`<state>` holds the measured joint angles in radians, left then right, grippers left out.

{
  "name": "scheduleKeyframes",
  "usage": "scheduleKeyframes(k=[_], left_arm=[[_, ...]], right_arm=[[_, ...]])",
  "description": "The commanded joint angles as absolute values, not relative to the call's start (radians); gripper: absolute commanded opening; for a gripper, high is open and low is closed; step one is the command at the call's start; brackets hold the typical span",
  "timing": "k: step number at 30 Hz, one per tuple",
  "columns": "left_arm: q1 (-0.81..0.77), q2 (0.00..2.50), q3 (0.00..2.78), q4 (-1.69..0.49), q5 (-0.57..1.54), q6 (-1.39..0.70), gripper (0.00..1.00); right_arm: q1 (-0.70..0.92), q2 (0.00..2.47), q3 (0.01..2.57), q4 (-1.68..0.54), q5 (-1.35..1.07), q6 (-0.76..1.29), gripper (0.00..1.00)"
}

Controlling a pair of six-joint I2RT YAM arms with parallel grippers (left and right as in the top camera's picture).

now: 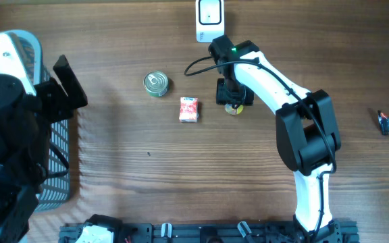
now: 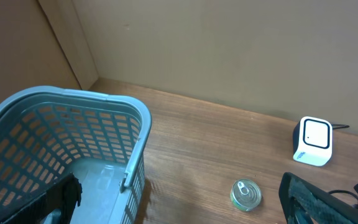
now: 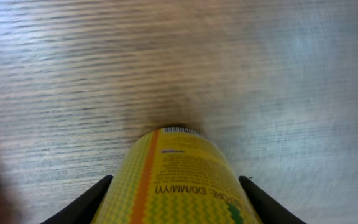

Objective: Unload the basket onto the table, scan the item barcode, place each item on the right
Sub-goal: 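Reach the right gripper over the yellow Mentos jar, then lower the right gripper and close it around the yellow jar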

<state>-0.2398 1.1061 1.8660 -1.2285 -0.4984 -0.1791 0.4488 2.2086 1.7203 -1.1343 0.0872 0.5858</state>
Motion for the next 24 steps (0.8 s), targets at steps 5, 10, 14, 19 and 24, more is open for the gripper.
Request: scheduleKeyframes(k=[5, 10, 14, 19, 24], left_arm=[[-0.233, 1.106, 1.861, -1.228, -0.49, -0.191, 1.0], [-0.233, 1.106, 1.861, -1.228, -0.49, -0.191, 1.0], [-0.233, 1.106, 1.861, -1.232, -0.491, -0.191, 1.0], [-0.233, 1.106, 1.861, -1.232, -0.49, -0.191, 1.0], [-0.233, 1.106, 1.861, -1.24, -0.491, -0.191, 1.0]], right_arm=[[0.449, 2.242, 1.689, -1.155, -0.031, 1.107, 0.77], [0.463, 2.232, 1.689, -1.168, 0.005, 0.983, 1.0], [0.464, 2.177, 1.689, -1.193, 0.059, 0.797, 1.0], [0.464, 2.07, 1.689, -1.195, 0.102, 0.488, 1.0], [0.463, 2.019, 1.689, -1.158, -0.019, 0.015, 1.0]])
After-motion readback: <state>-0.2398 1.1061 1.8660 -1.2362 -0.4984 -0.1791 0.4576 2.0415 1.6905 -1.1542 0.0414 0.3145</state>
